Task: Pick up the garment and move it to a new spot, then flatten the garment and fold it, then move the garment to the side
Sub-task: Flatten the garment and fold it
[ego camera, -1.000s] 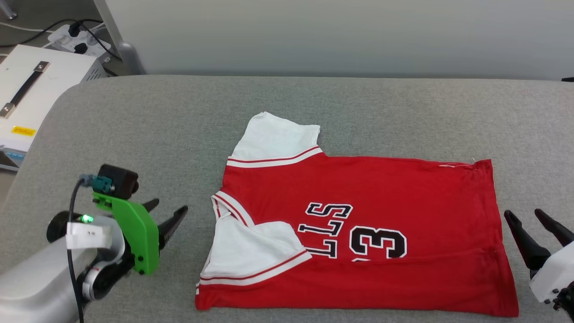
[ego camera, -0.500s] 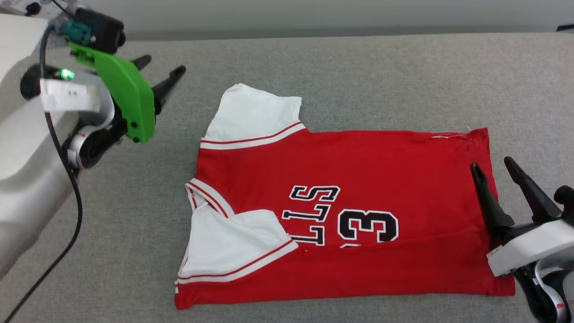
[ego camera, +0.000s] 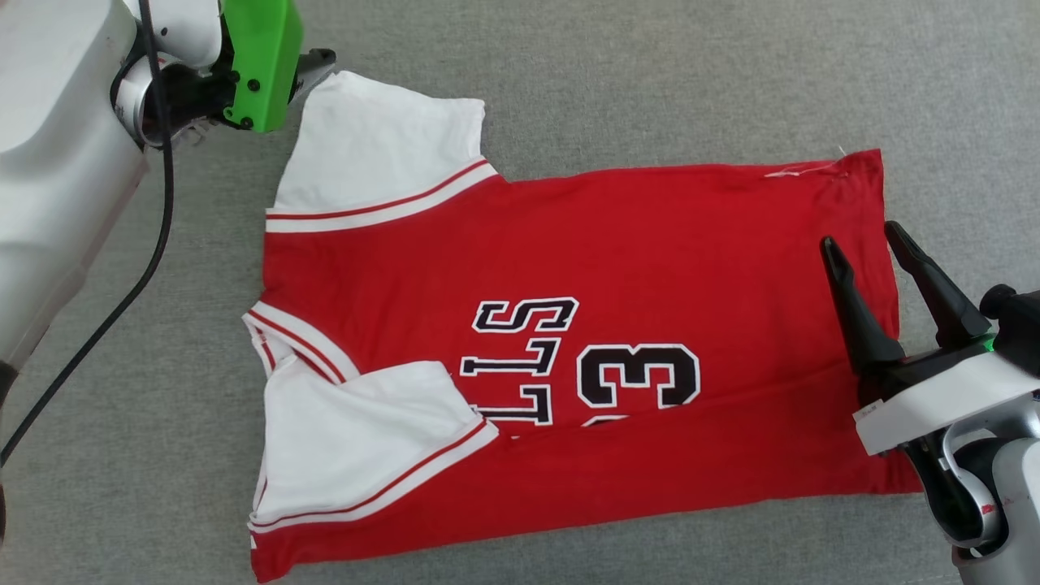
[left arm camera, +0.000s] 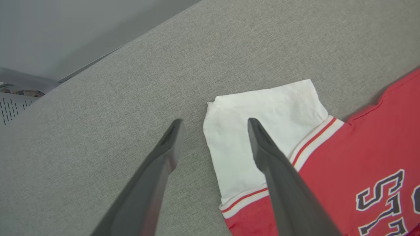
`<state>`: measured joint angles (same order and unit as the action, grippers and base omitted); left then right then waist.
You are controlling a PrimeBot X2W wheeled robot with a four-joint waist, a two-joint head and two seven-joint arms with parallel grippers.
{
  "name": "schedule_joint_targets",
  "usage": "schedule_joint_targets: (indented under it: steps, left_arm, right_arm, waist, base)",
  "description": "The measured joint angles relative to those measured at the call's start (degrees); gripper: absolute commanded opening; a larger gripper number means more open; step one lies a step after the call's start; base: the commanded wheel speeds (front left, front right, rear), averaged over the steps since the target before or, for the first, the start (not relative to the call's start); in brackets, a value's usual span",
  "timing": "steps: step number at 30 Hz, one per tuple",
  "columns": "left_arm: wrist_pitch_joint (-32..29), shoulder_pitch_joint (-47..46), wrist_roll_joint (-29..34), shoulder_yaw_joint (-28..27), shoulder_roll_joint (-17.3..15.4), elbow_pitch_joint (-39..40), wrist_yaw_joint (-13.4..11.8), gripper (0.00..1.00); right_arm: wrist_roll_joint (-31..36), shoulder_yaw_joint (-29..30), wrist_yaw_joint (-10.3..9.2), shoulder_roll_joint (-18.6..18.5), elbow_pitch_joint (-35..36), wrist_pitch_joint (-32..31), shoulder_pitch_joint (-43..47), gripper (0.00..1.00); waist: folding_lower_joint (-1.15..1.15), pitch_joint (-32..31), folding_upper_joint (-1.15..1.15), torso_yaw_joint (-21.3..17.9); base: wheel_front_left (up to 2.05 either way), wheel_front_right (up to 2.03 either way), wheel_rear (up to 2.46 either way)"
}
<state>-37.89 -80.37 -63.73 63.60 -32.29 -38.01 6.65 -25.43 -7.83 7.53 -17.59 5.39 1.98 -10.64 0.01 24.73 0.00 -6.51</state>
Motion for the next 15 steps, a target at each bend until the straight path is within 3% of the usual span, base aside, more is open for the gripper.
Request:
schedule_joint_targets:
  steps: [5,13,14,15]
  left_arm:
    - [-3.4,-1.7,-0.1,1.9,1.3,-3.6,0.3,1.0]
    - [-3.2,-1.6,-0.6,3.0,1.5,-8.5,0.6,1.0]
    - [-3.3,-1.6,-0.7,3.1,1.5,-8.8,0.6,0.8]
    - [-3.4,-1.7,-0.9,3.1,1.5,-9.0,0.6,0.0]
  right_arm:
    - [0.0,-0.6,0.0,0.1,-0.7,0.9,-1.0,1.0]
    - [-0.5,-1.4,0.0,0.1,-2.0,2.3,-2.4,1.0]
    - [-0.5,-1.3,0.0,0.1,-2.1,2.3,-2.4,1.0]
    - [-0.5,-1.2,0.0,0.1,-2.1,2.3,-2.4,1.0]
  waist:
    - [0.0,3.5,0.0,-1.6]
    - [0.0,7.1,0.0,-4.2]
    - [-0.01,7.3,0.0,-4.3]
    - [-0.01,7.4,0.0,-4.4]
  base:
    - [0.0,0.0,0.0]
    - [0.0,0.0,0.0]
    - [0.0,0.0,0.0]
    - [0.0,0.0,0.0]
